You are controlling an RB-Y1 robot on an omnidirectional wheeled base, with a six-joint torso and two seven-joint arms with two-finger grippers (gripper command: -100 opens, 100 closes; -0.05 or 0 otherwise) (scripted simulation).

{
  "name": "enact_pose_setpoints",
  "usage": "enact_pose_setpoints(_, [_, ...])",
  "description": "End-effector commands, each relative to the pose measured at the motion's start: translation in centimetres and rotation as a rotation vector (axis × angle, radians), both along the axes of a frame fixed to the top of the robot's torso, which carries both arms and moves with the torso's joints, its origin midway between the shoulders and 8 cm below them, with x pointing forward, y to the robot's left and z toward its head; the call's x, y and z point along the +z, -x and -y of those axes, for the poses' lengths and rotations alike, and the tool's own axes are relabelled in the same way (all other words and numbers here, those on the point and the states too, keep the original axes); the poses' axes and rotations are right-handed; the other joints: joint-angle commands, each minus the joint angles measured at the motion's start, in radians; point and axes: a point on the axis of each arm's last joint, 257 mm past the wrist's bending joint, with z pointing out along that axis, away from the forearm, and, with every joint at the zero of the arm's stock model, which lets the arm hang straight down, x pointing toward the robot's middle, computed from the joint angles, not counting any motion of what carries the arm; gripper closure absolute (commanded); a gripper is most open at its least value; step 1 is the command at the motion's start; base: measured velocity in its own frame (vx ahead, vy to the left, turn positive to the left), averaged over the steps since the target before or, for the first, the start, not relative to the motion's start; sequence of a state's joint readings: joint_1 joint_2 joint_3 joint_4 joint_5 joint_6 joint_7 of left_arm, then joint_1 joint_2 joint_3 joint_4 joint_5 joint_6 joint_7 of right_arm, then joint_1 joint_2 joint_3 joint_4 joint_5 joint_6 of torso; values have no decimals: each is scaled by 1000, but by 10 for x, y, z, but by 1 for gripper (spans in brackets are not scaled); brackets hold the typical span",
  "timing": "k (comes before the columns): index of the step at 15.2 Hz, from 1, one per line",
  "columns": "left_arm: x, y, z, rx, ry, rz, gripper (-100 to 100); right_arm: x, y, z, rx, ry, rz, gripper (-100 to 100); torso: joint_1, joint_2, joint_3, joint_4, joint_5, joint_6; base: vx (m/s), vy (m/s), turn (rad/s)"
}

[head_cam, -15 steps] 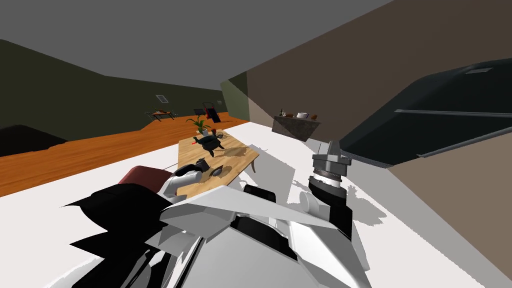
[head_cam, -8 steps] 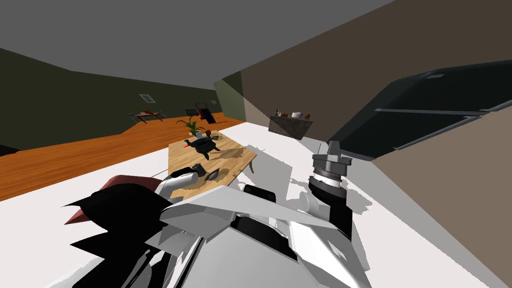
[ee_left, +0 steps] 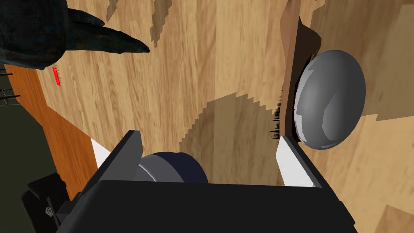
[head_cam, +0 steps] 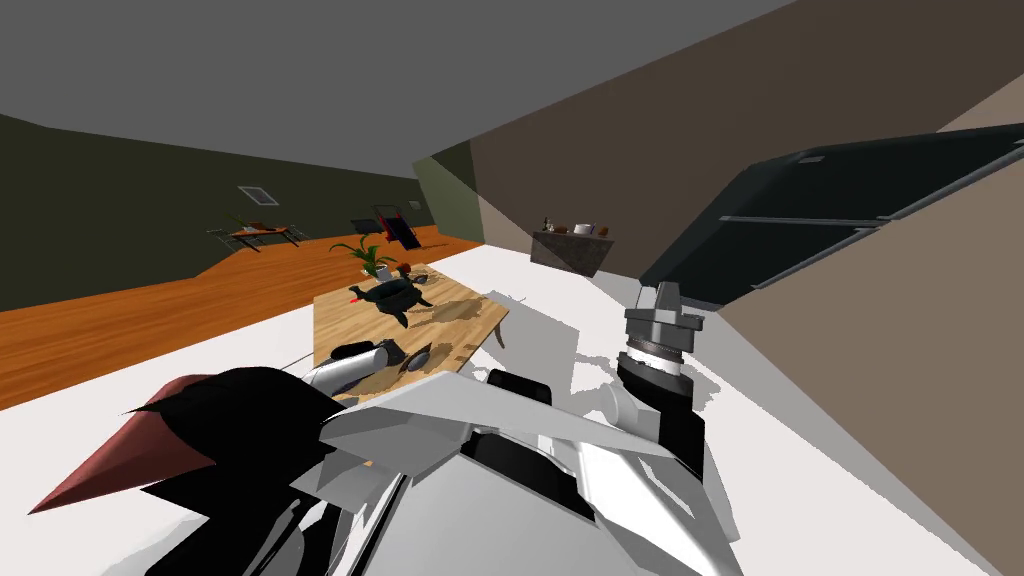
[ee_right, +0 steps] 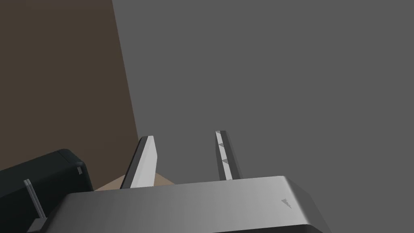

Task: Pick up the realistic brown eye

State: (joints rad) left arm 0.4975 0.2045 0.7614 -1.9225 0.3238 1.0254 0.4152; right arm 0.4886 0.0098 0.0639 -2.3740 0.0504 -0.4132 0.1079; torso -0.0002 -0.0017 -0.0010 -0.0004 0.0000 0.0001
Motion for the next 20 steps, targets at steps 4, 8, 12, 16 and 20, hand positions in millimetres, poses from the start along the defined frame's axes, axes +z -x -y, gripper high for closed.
enact_pose_setpoints(4, [-18, 32, 7, 81, 82, -49, -100, 0, 0, 0, 0, 0, 0, 0, 0, 0, 0, 0, 0, 0, 23, 13, -131])
enact_pose_setpoints(8, [-31, 61, 13, 159, 159, -89, -100, 0, 0, 0, 0, 0, 0, 0, 0, 0, 0, 0, 0, 0, 21, 15, -140])
enact_pose_setpoints(12, [-41, 84, 20, 223, 221, -119, -100, 0, 0, 0, 0, 0, 0, 0, 0, 0, 0, 0, 0, 0, 20, 16, -104])
enact_pose_setpoints(16, [-52, 110, 31, 295, 294, -152, -100, 0, 0, 0, 0, 0, 0, 0, 0, 0, 0, 0, 0, 0, 18, 16, -121])
enact_pose_setpoints(20, [-67, 102, 28, 274, 281, -145, -100, 0, 0, 0, 0, 0, 0, 0, 1, 1, 0, 0, 0, -1, 6, 21, 17])
